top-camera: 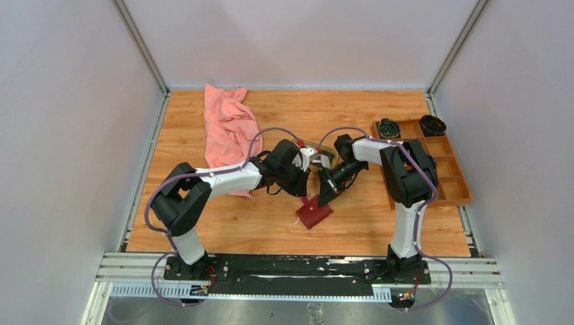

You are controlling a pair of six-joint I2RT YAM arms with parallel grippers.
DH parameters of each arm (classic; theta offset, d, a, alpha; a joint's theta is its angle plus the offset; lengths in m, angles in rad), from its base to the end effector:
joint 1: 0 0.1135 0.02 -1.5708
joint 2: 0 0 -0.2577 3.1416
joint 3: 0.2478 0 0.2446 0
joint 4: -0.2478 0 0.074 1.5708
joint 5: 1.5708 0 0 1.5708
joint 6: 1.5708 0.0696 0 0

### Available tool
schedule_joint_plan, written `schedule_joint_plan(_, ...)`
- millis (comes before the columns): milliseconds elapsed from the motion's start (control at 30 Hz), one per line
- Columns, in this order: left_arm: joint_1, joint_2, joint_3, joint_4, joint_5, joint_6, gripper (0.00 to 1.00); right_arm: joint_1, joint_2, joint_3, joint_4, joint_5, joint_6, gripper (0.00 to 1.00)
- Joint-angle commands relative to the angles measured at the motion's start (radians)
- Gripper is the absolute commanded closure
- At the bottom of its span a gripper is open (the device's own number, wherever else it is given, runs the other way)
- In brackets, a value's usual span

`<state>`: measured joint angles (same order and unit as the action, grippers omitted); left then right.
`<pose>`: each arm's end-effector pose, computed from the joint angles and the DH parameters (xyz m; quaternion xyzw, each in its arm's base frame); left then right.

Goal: Put the credit cards into the card holder
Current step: Close the card holder at the center of the board.

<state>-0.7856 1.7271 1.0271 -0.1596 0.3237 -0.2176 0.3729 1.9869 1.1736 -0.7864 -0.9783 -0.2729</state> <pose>0.2470 -0.2784 0.1551 0.3131 0.8724 -0.2977 0.2286 0.2839 0.1731 0.1053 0.2736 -0.8392 -0.4686 0.0362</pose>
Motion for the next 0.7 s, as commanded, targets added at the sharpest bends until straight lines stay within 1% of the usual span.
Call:
schedule_joint_plan(0,0.006,0.02,0.018,-0.019,0.017,0.013,0.84,0.024,0.053,-0.015,0.047,0.133,-0.049,1.0)
schedule_joint_plan(100,0.006,0.023,0.022,-0.026,0.016,0.015,0.91,0.024,0.053,-0.015,0.047,0.133,-0.048,1.0)
schedule_joint_plan(167,0.007,0.024,0.022,-0.029,0.017,0.015,1.0,0.024,0.052,-0.015,0.047,0.133,-0.049,1.0)
schedule_joint_plan(367,0.007,-0.006,0.005,0.0,0.054,-0.003,1.0,0.024,0.052,-0.015,0.046,0.129,-0.051,1.0)
schedule_joint_plan(533,0.006,-0.039,-0.04,0.075,0.129,-0.068,1.0,0.024,0.05,-0.014,0.041,0.115,-0.057,1.0)
schedule_joint_plan(667,-0.004,-0.062,-0.075,0.116,0.145,-0.105,1.0,0.024,0.052,-0.015,0.041,0.116,-0.055,1.0)
